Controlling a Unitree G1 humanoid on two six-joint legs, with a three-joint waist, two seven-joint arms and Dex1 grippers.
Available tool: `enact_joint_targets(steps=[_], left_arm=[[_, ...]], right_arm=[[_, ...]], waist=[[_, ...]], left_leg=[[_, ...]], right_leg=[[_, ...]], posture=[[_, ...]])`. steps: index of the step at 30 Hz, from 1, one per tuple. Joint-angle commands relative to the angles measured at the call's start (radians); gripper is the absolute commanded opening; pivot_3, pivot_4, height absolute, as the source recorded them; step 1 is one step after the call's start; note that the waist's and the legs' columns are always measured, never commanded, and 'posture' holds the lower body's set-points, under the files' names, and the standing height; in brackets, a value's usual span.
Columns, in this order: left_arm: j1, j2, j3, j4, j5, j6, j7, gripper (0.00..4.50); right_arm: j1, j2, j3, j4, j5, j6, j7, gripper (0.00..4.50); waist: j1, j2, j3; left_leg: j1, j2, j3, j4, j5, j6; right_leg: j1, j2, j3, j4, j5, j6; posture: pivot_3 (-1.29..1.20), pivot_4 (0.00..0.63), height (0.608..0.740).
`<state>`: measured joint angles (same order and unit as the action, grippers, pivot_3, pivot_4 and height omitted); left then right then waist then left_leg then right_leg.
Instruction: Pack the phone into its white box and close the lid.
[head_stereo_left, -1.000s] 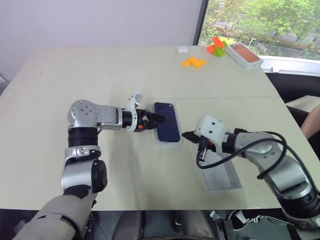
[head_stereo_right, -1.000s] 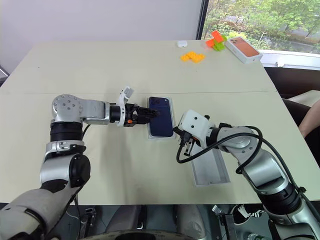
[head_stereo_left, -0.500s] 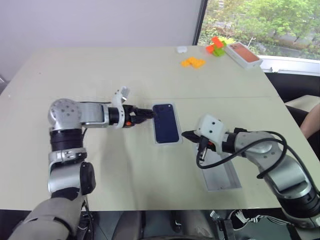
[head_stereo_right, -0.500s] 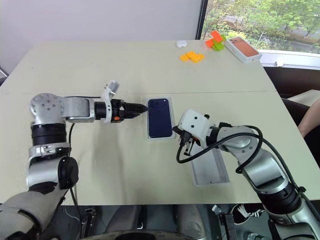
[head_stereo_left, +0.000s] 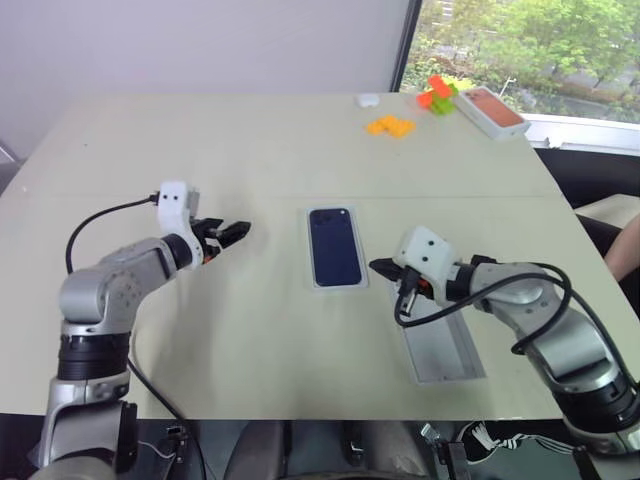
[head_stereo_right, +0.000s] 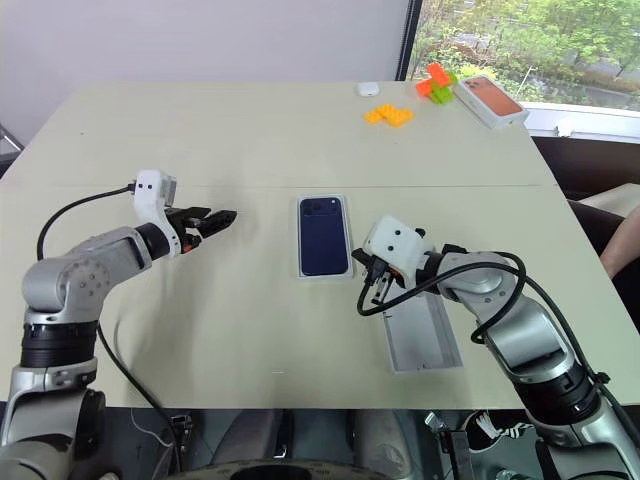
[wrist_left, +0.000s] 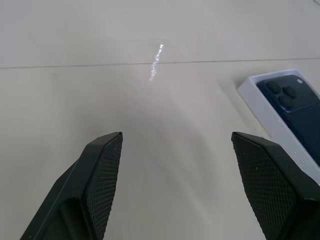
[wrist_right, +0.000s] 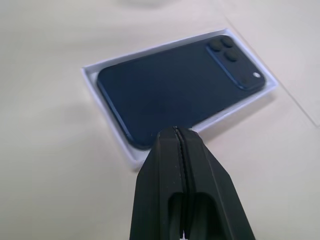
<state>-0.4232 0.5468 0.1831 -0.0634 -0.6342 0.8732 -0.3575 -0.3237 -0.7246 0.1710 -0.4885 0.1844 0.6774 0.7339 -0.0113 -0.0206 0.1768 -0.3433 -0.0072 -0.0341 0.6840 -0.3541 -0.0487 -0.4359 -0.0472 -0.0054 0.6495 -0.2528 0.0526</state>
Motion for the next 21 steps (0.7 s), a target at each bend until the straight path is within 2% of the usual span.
enact_joint_targets(steps=[1, 3, 4, 5, 7, 8, 11, 21], left_arm=[[0.028, -0.017, 0.017, -0.07, 0.003, -0.035, -0.019, 3.67], [0.052, -0.023, -0.013, -0.1, 0.034, -0.06, -0.02, 3.67], [0.062, -0.029, -0.023, -0.11, 0.043, -0.053, -0.012, 3.14], [0.073, -0.029, -0.047, -0.12, 0.068, -0.065, -0.011, 2.87], [0.086, -0.04, -0.067, -0.134, 0.091, -0.084, -0.015, 1.94], [0.087, -0.056, -0.064, -0.143, 0.081, -0.067, -0.005, 1.25], [0.087, -0.096, -0.067, -0.172, 0.069, -0.028, 0.023, 0.06], [-0.005, -0.158, -0.243, -0.122, 0.224, 0.024, 0.094, 0.06]], right_arm=[[-0.023, 0.013, -0.021, 0.013, -0.011, -0.024, -0.017, 0.0], [-0.032, 0.02, -0.025, 0.035, -0.015, -0.024, -0.029, 0.0], [-0.042, 0.028, -0.031, 0.053, -0.018, -0.016, -0.041, 0.0], [-0.055, 0.037, -0.037, 0.073, -0.02, -0.002, -0.056, 0.0], [-0.072, 0.044, -0.04, 0.096, -0.024, 0.009, -0.066, 0.0], [-0.077, 0.045, -0.038, 0.102, -0.025, 0.008, -0.065, 0.0], [-0.084, 0.046, -0.018, 0.107, -0.036, 0.008, -0.069, 0.0], [-0.229, 0.107, 0.14, 0.325, -0.213, -0.07, -0.107, 0.0]], waist=[[0.0, 0.0, 0.0], [0.0, 0.0, 0.0], [-0.001, 0.0, 0.0], [-0.001, 0.0, 0.0], [0.0, 0.0, 0.0], [0.0, 0.0, 0.0], [0.003, 0.0, 0.0], [-0.001, 0.0, 0.0]], left_leg=[[0.0, 0.0, 0.0, 0.0, 0.0, 0.001], [0.0, 0.0, 0.0, 0.0, -0.001, 0.002], [0.0, 0.0, 0.0, 0.0, -0.001, 0.002], [0.0, 0.0, 0.0, 0.0, -0.001, 0.002], [0.0, 0.0, 0.001, 0.0, -0.002, 0.004], [0.0, 0.0, 0.001, 0.0, -0.002, 0.005], [0.0, 0.0, 0.0, 0.0, -0.003, 0.007], [0.001, 0.0, 0.001, 0.0, -0.004, 0.008]], right_leg=[[0.0, 0.0, 0.0, 0.0, 0.0, 0.0], [0.0, 0.0, 0.0, 0.0, 0.0, 0.0], [0.0, 0.0, 0.0, 0.0, 0.0, 0.0], [0.0, 0.0, 0.0, 0.0, 0.0, 0.0], [0.0, 0.0, 0.0, 0.0, 0.0, 0.0], [0.0, 0.0, 0.0, 0.0, 0.0, 0.0], [0.0, 0.0, 0.0, 0.0, 0.0, 0.0], [0.001, 0.001, 0.0, 0.001, 0.0, 0.0]], posture=[[0.0, 0.15, 0.74], [0.0, 0.15, 0.74], [0.0, 0.15, 0.74], [0.0, 0.15, 0.74], [0.0, 0.15, 0.74], [0.0, 0.15, 0.74], [0.0, 0.15, 0.74], [0.0, 0.15, 0.74]])
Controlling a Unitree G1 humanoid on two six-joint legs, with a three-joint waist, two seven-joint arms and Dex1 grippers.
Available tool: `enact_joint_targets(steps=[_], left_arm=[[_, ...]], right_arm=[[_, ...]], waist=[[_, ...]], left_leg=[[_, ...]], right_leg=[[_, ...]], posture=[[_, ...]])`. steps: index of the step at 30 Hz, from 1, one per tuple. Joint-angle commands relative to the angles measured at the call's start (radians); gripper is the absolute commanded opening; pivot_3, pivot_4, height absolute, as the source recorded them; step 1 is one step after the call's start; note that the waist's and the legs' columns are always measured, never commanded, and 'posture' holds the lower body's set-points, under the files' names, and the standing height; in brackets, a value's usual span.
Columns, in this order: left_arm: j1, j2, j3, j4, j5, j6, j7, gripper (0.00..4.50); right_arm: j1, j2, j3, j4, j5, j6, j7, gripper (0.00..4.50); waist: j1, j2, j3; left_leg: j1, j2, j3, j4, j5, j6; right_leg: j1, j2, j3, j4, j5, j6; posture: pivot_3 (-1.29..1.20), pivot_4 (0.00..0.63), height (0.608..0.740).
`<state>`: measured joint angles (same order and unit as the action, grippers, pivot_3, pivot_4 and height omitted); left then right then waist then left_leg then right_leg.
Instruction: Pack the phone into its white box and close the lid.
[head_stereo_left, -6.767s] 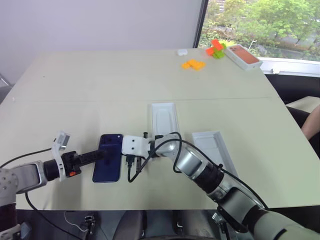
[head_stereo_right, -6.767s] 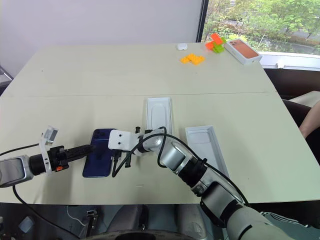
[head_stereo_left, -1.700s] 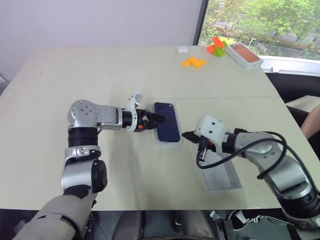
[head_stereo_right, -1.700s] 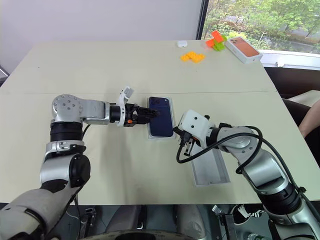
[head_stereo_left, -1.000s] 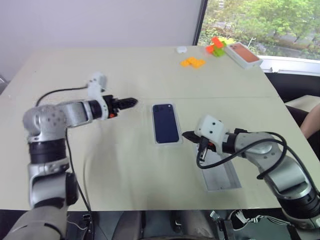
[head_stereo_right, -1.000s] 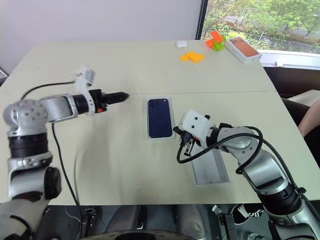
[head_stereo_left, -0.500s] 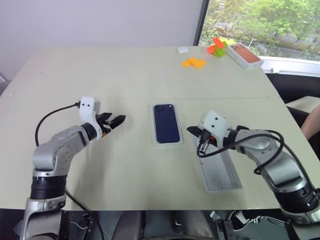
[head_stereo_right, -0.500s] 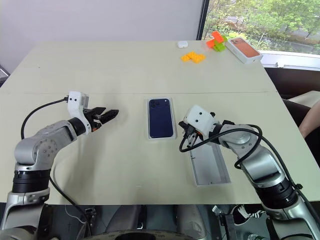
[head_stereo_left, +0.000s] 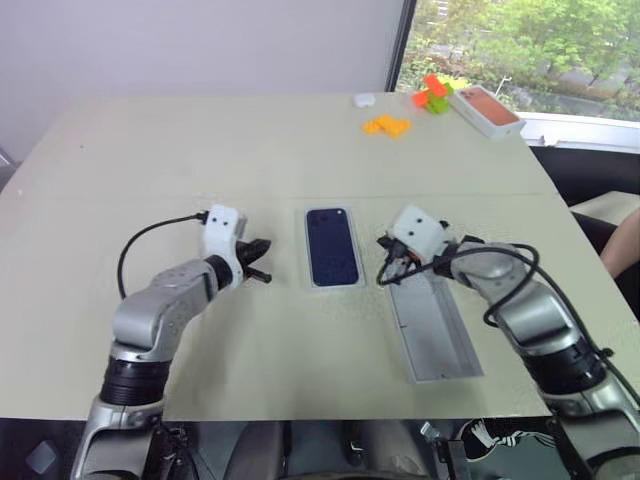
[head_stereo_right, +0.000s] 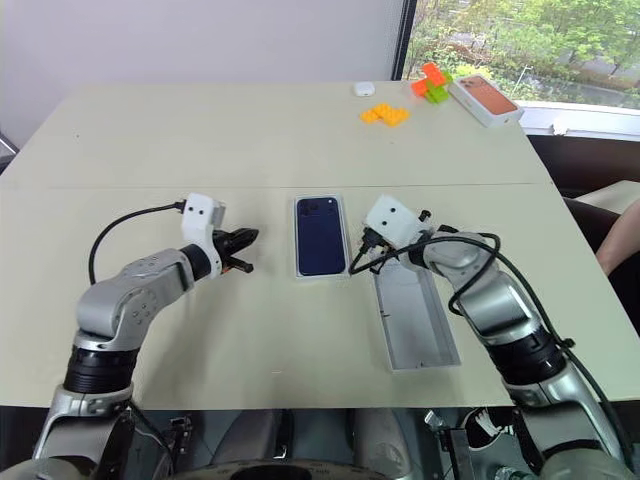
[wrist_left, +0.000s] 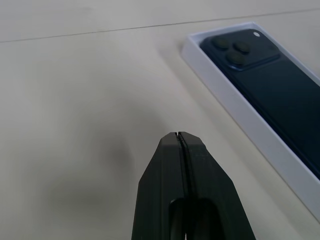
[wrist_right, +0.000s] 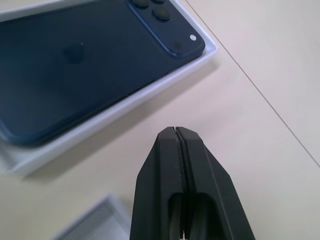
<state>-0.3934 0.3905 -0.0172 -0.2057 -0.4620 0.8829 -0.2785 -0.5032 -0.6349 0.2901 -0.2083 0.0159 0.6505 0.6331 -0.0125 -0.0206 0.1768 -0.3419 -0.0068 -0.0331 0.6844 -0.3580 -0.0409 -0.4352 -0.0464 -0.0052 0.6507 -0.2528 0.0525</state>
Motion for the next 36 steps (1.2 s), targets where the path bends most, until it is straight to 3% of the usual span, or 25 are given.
enact_joint_targets(steps=[1, 7, 16, 36], left_arm=[[-0.048, -0.008, -0.062, 0.037, 0.066, 0.025, 0.016, 0.06], [-0.066, -0.038, -0.117, 0.034, 0.086, 0.101, 0.005, 0.06], [-0.058, -0.089, -0.102, -0.035, 0.029, 0.143, -0.064, 0.06], [0.104, 0.075, -0.104, -0.302, -0.086, 0.293, -0.229, 0.06]], right_arm=[[-0.068, 0.03, 0.033, 0.076, -0.055, -0.049, -0.007, 0.0], [-0.096, 0.06, 0.081, 0.142, -0.084, -0.099, 0.048, 0.0], [-0.066, 0.076, 0.082, 0.114, -0.089, -0.132, 0.095, 0.0], [0.132, 0.001, 0.045, -0.274, -0.041, 0.056, 0.176, 0.0]], waist=[[0.0, 0.0, 0.0], [0.002, 0.0, 0.0], [0.001, 0.0, 0.0], [0.0, 0.0, 0.0]], left_leg=[[0.0, 0.0, 0.0, 0.0, 0.0, 0.0], [0.0, 0.0, 0.0, 0.0, 0.003, -0.004], [0.0, -0.001, 0.0, 0.0, 0.003, -0.004], [0.0, 0.0, 0.0, 0.0, -0.001, 0.002]], right_leg=[[0.0, 0.0, 0.0, 0.0, 0.0, 0.0], [0.001, 0.0, 0.0, -0.001, 0.0, 0.0], [0.001, -0.001, 0.0, -0.001, 0.0, 0.0], [0.001, -0.001, 0.0, -0.001, 0.0, 0.0]], posture=[[0.0, 0.15, 0.74], [0.0, 0.15, 0.74], [0.0, 0.15, 0.74], [0.0, 0.15, 0.74]])
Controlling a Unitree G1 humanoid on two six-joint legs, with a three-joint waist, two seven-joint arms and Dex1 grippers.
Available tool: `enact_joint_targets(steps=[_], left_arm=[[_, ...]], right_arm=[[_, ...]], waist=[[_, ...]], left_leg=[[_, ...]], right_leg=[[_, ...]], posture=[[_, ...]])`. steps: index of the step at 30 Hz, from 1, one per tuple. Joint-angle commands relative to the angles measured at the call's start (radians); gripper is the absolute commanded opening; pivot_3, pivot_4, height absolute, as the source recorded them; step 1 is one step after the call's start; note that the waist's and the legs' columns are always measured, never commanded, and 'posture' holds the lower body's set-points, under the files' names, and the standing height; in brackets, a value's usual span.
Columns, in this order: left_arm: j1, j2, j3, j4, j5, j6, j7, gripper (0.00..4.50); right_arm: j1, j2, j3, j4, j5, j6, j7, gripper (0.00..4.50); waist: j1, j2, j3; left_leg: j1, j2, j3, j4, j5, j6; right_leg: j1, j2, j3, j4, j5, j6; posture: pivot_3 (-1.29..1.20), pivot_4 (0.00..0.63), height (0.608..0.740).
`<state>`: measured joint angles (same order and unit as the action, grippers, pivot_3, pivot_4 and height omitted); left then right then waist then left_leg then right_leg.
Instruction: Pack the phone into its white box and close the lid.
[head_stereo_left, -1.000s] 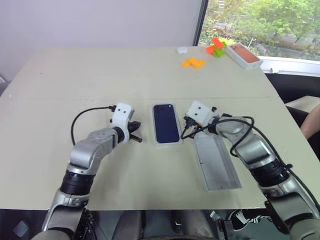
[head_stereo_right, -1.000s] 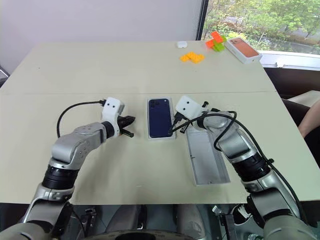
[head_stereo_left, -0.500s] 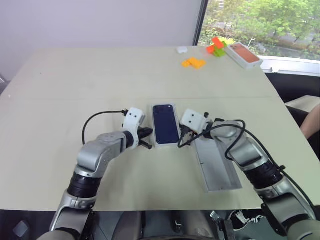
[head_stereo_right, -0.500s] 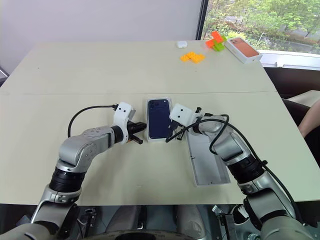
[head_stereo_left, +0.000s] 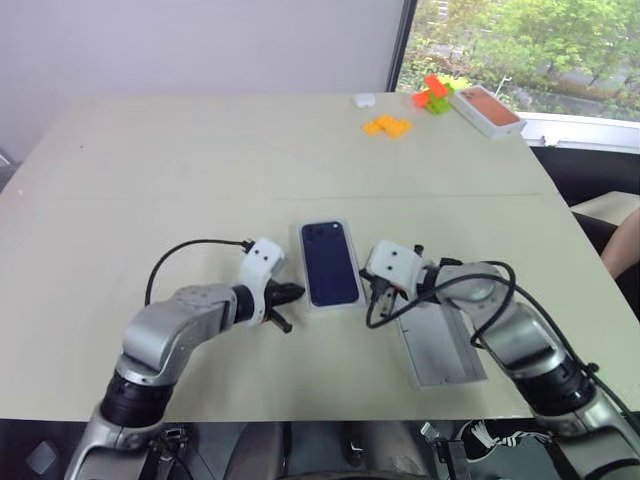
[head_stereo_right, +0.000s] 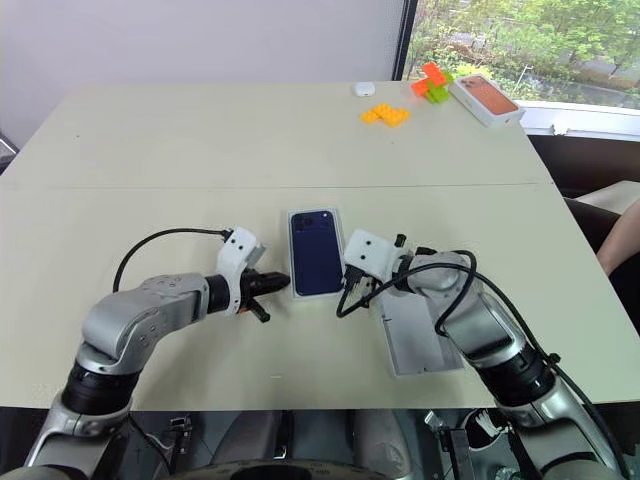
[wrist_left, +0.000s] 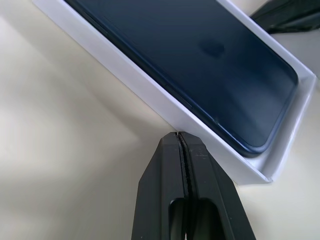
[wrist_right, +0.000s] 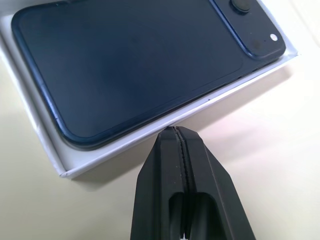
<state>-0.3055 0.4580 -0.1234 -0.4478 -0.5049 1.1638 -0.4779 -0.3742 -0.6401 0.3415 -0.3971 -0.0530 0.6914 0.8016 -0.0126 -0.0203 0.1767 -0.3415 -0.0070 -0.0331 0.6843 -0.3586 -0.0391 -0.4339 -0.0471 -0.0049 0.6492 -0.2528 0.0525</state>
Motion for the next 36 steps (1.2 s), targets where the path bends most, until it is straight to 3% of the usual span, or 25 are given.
enact_joint_targets(steps=[1, 20, 28, 31, 35, 36], left_arm=[[0.02, 0.011, 0.004, -0.065, -0.046, 0.018, -0.029, 0.06], [0.059, 0.049, 0.046, -0.132, -0.097, 0.073, -0.029, 0.06], [0.127, 0.128, 0.15, -0.165, -0.156, -0.015, -0.118, 0.06], [0.149, 0.144, 0.192, -0.163, -0.179, -0.063, -0.15, 0.0], [0.143, 0.138, 0.203, -0.136, -0.159, -0.148, -0.153, 0.0], [0.139, 0.136, 0.199, -0.132, -0.156, -0.171, -0.158, 0.0]], right_arm=[[0.007, 0.006, -0.007, -0.094, 0.03, 0.024, 0.009, 0.0], [0.065, -0.024, 0.006, -0.223, 0.063, 0.095, 0.024, 0.0], [0.047, -0.086, -0.236, -0.303, 0.242, 0.205, 0.089, 0.0], [0.067, -0.117, -0.332, -0.297, 0.309, 0.263, 0.096, 0.9], [0.073, -0.114, -0.431, -0.311, 0.367, 0.387, 0.037, 2.86], [0.079, -0.107, -0.455, -0.334, 0.396, 0.427, 0.029, 2.86]], waist=[[-0.001, 0.0, 0.0], [0.0, 0.0, 0.0], [0.001, 0.0, 0.0], [0.005, 0.0, 0.0], [0.004, 0.0, 0.0], [0.004, 0.0, 0.0]], left_leg=[[0.001, 0.0, 0.0, 0.0, 0.0, 0.0], [0.001, 0.0, 0.0, 0.0, 0.0, 0.0], [0.001, 0.0, 0.0, 0.0, 0.0, 0.001], [0.002, 0.0, -0.001, 0.0, 0.0, 0.001], [0.002, 0.0, 0.0, 0.0, -0.001, 0.002], [0.002, 0.0, 0.0, 0.0, -0.001, 0.002]], right_leg=[[0.0, 0.0, 0.0, 0.0, 0.0, 0.0], [0.001, 0.001, 0.0, 0.0, 0.0, 0.0], [0.001, 0.001, 0.0, 0.0, 0.0, 0.0], [0.003, 0.001, 0.0, -0.001, 0.0, 0.0], [0.003, 0.001, 0.0, -0.001, 0.0, 0.0], [0.003, 0.001, 0.0, -0.001, 0.0, 0.0]], posture=[[0.0, 0.15, 0.74], [0.0, 0.15, 0.74], [0.0, 0.15, 0.74], [0.0, 0.15, 0.74], [0.0, 0.15, 0.74], [0.0, 0.15, 0.74]])
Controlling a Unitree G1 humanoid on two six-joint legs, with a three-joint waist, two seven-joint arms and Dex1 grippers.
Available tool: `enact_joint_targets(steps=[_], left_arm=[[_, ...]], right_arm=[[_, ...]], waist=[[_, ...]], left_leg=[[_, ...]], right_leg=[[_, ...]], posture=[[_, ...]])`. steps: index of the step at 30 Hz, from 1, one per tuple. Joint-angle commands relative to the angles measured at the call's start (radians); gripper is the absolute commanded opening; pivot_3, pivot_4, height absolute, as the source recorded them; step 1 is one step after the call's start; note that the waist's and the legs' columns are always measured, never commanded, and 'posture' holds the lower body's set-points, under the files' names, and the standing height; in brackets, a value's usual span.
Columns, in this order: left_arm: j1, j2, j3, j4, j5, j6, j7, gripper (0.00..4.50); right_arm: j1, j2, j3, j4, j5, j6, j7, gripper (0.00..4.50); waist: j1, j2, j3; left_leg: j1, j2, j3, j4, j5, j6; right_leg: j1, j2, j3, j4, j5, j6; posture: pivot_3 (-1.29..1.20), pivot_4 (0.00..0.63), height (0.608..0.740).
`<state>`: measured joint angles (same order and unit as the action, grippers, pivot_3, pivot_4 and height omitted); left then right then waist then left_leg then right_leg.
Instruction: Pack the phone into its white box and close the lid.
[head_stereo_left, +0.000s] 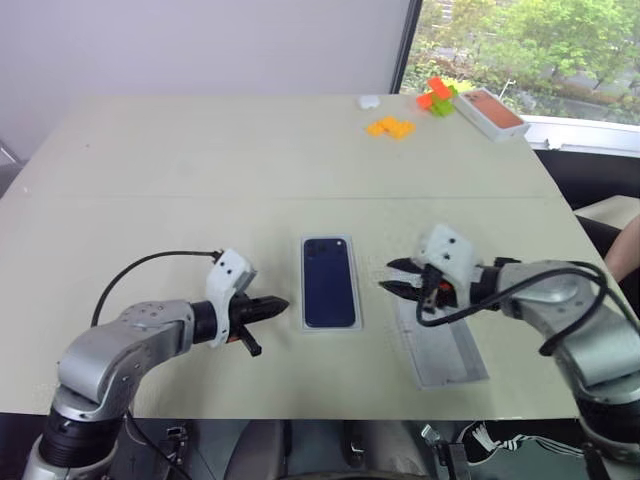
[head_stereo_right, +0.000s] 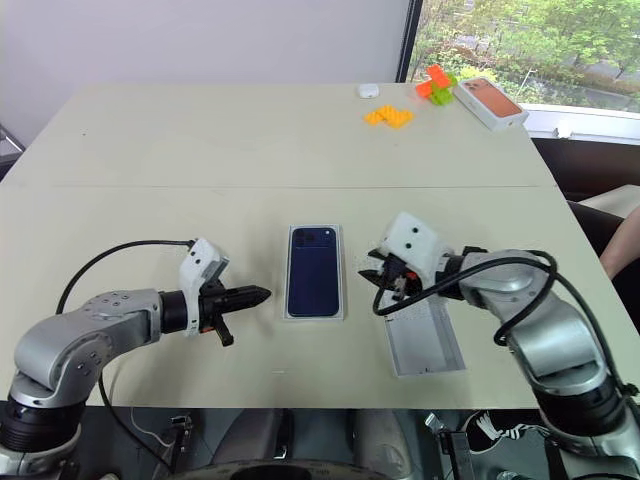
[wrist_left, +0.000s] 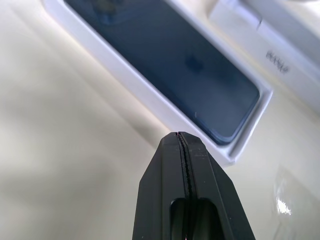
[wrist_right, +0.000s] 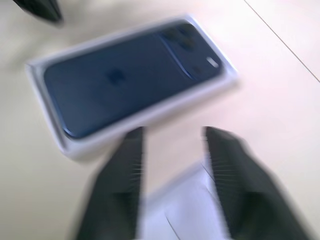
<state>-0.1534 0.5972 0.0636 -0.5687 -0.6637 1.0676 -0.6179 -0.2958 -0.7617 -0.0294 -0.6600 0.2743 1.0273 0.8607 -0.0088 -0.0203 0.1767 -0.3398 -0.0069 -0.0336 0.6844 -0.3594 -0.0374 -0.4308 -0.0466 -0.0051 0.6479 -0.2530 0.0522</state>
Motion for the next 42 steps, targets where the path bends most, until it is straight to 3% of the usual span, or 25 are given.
enact_joint_targets(steps=[1, 5, 15, 26, 33, 36, 40, 42], left_arm=[[-0.015, 0.0, 0.004, -0.008, 0.007, -0.093, -0.026, 0.0], [-0.013, 0.012, -0.031, 0.005, 0.027, -0.141, -0.043, 0.0], [-0.028, 0.009, -0.07, 0.045, 0.06, -0.207, -0.048, 0.0], [0.002, 0.077, -0.185, -0.01, 0.172, -0.494, -0.227, 0.0], [0.0, 0.085, -0.246, -0.013, 0.206, -0.547, -0.283, 0.0], [-0.001, 0.082, -0.255, -0.011, 0.218, -0.561, -0.291, 0.0], [-0.004, 0.071, -0.253, -0.004, 0.222, -0.559, -0.286, 0.0], [-0.005, 0.067, -0.248, 0.001, 0.221, -0.557, -0.283, 0.0]], right_arm=[[0.012, 0.014, -0.1, -0.095, 0.091, 0.127, -0.036, 2.86], [0.051, -0.054, -0.093, -0.106, 0.099, 0.197, -0.074, 2.86], [0.151, -0.206, -0.225, 0.021, 0.128, 0.288, -0.094, 2.86], [0.175, -0.124, -0.249, -0.053, 0.199, 0.536, -0.197, 2.86], [0.164, -0.085, -0.249, -0.033, 0.2, 0.587, -0.269, 2.86], [0.176, -0.075, -0.249, -0.027, 0.208, 0.587, -0.29, 1.97], [0.182, -0.07, -0.249, -0.019, 0.216, 0.587, -0.311, 0.03], [0.184, -0.069, -0.251, -0.018, 0.224, 0.587, -0.317, 0.03]], waist=[[-0.001, 0.0, 0.0], [-0.001, 0.0, 0.0], [0.0, 0.0, 0.0], [0.0, 0.0, 0.0], [-0.001, 0.0, 0.0], [-0.001, 0.0, 0.0], [-0.001, 0.0, 0.0], [-0.001, 0.0, 0.0]], left_leg=[[0.0, 0.0, 0.0, 0.0, 0.0, 0.0], [0.0, 0.001, 0.0, 0.0, 0.0, 0.0], [0.0, 0.0, 0.0, 0.0, 0.0, 0.002], [0.0, 0.001, 0.001, 0.0, 0.0, 0.002], [0.0, 0.0, 0.001, 0.0, 0.0, 0.002], [0.0, 0.0, 0.001, 0.0, 0.0, 0.002], [0.0, 0.0, 0.001, 0.0, 0.0, 0.002], [0.001, 0.0, 0.001, 0.0, 0.0, 0.002]], right_leg=[[0.0, 0.0, 0.0, 0.0, 0.0, 0.0], [0.0, 0.001, 0.0, 0.0, 0.0, 0.0], [0.0, 0.001, 0.0, -0.001, 0.0, 0.0], [0.001, 0.002, 0.0, 0.0, 0.0, 0.0], [0.001, 0.002, 0.0, -0.001, 0.0, 0.0], [0.001, 0.003, 0.0, -0.001, 0.0, 0.0], [0.002, 0.003, 0.0, -0.001, 0.0, 0.0], [0.002, 0.003, 0.0, -0.001, 0.0, 0.0]], posture=[[0.0, 0.15, 0.74], [0.0, 0.15, 0.74], [0.0, 0.15, 0.74], [0.0, 0.15, 0.74], [0.0, 0.15, 0.74], [0.0, 0.15, 0.74], [0.0, 0.15, 0.74], [0.0, 0.15, 0.74]])
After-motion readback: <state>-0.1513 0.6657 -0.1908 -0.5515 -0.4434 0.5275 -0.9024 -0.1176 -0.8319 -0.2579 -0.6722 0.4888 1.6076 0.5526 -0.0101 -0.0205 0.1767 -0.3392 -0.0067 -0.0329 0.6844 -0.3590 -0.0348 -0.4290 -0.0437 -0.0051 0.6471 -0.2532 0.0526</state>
